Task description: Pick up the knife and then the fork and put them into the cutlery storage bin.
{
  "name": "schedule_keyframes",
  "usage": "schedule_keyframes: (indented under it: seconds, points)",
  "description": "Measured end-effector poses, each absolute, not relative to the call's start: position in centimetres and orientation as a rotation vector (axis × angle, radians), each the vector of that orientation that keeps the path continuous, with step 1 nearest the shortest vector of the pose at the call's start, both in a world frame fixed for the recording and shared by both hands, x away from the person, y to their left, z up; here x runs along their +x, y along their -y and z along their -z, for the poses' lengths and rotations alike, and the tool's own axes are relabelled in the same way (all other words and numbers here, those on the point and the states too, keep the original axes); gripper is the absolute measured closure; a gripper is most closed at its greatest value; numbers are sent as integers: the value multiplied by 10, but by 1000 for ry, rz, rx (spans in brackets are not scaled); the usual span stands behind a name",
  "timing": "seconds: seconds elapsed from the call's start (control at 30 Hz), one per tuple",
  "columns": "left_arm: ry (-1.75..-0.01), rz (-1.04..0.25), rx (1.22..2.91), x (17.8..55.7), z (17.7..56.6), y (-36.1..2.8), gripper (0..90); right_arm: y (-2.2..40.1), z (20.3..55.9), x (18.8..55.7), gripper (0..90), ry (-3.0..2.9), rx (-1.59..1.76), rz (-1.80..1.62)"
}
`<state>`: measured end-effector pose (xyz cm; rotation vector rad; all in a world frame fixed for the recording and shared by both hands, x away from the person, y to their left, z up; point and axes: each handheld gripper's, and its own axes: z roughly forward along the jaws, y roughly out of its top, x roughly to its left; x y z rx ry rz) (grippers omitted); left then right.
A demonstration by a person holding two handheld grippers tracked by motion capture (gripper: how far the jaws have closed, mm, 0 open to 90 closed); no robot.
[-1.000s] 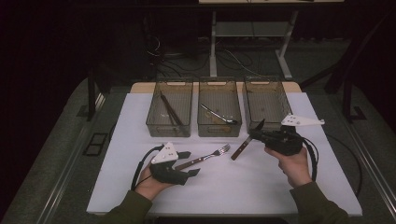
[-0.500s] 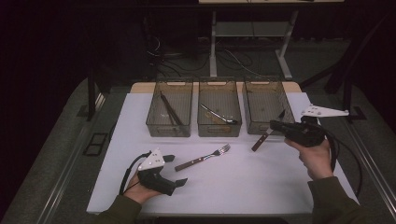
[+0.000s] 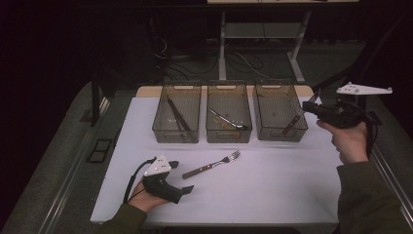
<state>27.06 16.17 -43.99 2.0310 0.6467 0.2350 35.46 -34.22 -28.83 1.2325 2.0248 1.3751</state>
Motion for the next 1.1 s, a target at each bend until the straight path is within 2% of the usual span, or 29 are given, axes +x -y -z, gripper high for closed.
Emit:
schedule_keyframes:
  seconds: [0.37,1.1]
  points:
    - [-652,-232,2019,270,439,-161,0,350,281,398,896,-1978,1309,-1223]
    - [-640,-239,2025,269,438,-160,0,345,324,443,896,-2221,1424,-853]
